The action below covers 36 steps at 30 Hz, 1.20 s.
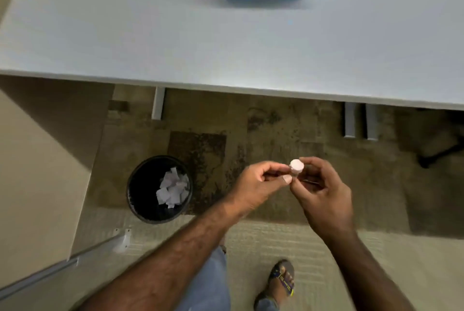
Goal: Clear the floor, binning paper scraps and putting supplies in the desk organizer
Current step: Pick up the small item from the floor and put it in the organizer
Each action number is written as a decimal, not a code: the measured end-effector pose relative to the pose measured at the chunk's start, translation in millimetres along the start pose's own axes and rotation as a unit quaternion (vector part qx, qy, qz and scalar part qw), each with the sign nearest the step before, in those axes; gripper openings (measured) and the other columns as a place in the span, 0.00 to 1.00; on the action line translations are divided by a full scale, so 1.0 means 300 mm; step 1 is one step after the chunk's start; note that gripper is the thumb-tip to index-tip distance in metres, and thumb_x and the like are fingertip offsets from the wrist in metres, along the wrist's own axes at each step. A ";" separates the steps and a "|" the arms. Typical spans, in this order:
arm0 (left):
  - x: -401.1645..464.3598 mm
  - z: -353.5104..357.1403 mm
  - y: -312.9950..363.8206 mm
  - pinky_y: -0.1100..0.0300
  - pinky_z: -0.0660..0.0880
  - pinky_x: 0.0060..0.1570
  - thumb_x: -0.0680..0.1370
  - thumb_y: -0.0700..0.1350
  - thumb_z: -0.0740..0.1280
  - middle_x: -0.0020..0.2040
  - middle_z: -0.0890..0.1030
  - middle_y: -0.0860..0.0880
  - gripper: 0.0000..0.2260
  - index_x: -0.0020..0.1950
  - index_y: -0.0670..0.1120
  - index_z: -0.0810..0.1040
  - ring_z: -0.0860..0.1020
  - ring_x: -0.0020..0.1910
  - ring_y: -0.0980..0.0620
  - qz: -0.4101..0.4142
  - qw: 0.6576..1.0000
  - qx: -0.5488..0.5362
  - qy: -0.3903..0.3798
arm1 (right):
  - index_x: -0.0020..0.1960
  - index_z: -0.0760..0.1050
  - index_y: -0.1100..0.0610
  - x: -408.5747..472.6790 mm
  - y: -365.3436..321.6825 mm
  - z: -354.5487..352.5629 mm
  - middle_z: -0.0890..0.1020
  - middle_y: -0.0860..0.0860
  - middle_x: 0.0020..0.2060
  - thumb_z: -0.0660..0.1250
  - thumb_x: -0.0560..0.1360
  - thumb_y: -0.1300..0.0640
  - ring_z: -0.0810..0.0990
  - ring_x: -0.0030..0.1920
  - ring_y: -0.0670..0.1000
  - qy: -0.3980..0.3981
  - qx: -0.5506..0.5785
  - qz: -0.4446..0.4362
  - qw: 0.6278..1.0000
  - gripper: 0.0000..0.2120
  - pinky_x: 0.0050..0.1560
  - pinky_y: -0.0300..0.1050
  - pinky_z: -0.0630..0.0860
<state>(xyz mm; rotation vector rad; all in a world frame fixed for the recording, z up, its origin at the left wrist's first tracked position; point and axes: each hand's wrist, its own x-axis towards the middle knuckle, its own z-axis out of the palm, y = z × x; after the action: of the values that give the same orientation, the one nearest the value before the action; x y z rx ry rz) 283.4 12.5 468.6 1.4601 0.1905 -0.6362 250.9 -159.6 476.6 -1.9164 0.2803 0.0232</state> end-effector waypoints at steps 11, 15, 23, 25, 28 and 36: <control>-0.198 -0.205 0.516 0.72 0.76 0.60 0.80 0.43 0.72 0.60 0.83 0.58 0.15 0.66 0.54 0.81 0.80 0.60 0.65 0.118 0.980 0.160 -0.030 | 0.61 0.80 0.41 0.037 -0.533 0.007 0.87 0.41 0.50 0.81 0.73 0.55 0.88 0.52 0.45 0.010 -0.037 -0.096 0.995 0.21 0.52 0.37 0.84; -0.163 -0.242 0.609 0.66 0.76 0.65 0.80 0.45 0.71 0.63 0.81 0.62 0.17 0.67 0.61 0.79 0.78 0.63 0.66 0.126 0.974 0.190 0.014 | 0.60 0.80 0.39 0.136 -0.643 0.036 0.87 0.40 0.49 0.81 0.73 0.56 0.88 0.51 0.43 0.013 -0.025 -0.108 0.994 0.21 0.51 0.39 0.85; 0.041 -0.295 0.808 0.72 0.75 0.62 0.85 0.45 0.64 0.63 0.78 0.65 0.15 0.68 0.61 0.76 0.76 0.63 0.69 0.154 0.962 0.210 0.081 | 0.62 0.78 0.36 0.469 -0.771 0.070 0.86 0.36 0.54 0.79 0.75 0.54 0.86 0.54 0.42 -0.009 -0.018 -0.148 0.989 0.21 0.53 0.37 0.84; 0.118 -0.309 0.865 0.79 0.73 0.57 0.85 0.46 0.64 0.62 0.78 0.65 0.13 0.66 0.62 0.76 0.75 0.62 0.71 0.160 0.956 0.220 0.111 | 0.62 0.78 0.36 0.575 -0.800 0.083 0.85 0.35 0.55 0.79 0.75 0.54 0.86 0.55 0.41 -0.016 -0.016 -0.161 0.987 0.21 0.55 0.34 0.83; 0.233 -0.325 0.965 0.84 0.69 0.51 0.85 0.48 0.63 0.63 0.77 0.65 0.12 0.66 0.64 0.74 0.76 0.59 0.69 0.137 0.951 0.232 0.153 | 0.62 0.78 0.37 0.737 -0.850 0.102 0.84 0.34 0.55 0.78 0.75 0.51 0.85 0.57 0.41 -0.029 -0.011 -0.166 0.986 0.19 0.56 0.33 0.82; 0.431 -0.395 1.173 0.84 0.70 0.52 0.84 0.46 0.64 0.62 0.78 0.60 0.12 0.64 0.62 0.73 0.78 0.58 0.65 0.144 0.933 0.232 0.236 | 0.64 0.76 0.36 1.062 -0.976 0.151 0.81 0.28 0.54 0.78 0.75 0.51 0.81 0.59 0.36 -0.070 -0.024 -0.194 0.978 0.22 0.55 0.22 0.74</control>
<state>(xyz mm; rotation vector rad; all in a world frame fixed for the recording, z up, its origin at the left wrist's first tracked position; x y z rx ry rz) 598.8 82.7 692.8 2.0432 0.1986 -0.0753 625.9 -79.4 681.9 -1.9765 -0.1923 -0.0964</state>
